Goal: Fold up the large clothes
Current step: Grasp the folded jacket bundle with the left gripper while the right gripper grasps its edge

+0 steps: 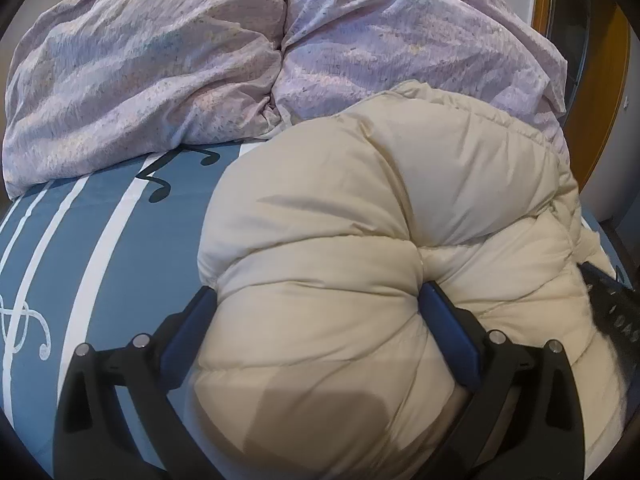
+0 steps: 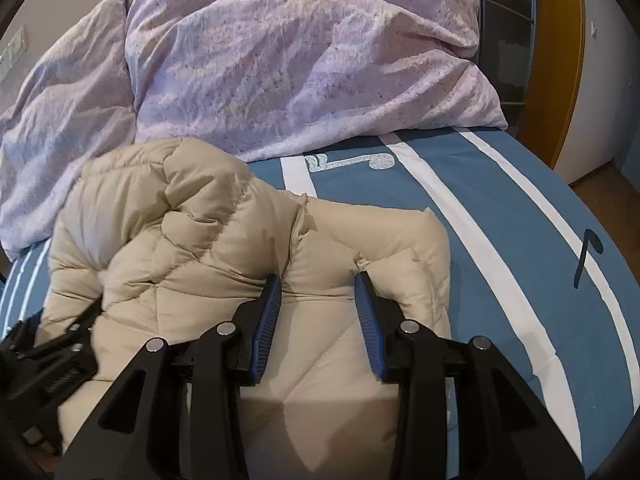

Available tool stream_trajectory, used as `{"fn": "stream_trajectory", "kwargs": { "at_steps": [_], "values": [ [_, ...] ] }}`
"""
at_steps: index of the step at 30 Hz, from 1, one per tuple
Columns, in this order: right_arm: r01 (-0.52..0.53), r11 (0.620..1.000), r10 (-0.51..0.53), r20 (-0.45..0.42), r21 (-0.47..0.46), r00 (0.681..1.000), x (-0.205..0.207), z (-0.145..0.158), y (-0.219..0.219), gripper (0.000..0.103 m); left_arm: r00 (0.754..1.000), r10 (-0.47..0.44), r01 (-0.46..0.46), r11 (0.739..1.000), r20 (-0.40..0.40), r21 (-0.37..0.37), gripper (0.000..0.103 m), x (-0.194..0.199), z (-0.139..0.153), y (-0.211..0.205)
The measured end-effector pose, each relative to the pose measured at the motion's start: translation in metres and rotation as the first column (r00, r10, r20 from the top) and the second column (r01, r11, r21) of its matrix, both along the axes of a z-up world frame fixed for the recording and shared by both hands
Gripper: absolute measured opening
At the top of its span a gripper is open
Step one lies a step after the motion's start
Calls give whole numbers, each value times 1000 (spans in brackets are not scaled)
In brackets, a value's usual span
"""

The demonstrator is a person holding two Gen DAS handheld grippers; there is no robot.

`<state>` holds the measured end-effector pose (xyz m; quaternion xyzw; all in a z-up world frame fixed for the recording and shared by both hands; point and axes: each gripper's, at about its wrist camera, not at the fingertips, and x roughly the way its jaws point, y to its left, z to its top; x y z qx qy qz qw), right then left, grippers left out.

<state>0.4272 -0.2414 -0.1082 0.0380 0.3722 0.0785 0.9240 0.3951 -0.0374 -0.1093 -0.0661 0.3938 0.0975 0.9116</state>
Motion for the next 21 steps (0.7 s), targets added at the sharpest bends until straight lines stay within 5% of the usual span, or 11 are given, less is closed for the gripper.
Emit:
{"fn": "stream_trajectory", "kwargs": {
  "at_steps": [21],
  "values": [
    [21,999,-21,0,-45,1000,7,-9,7,40,1000,3,-3,1000,-11,18,101,3,-2,0]
  ]
}}
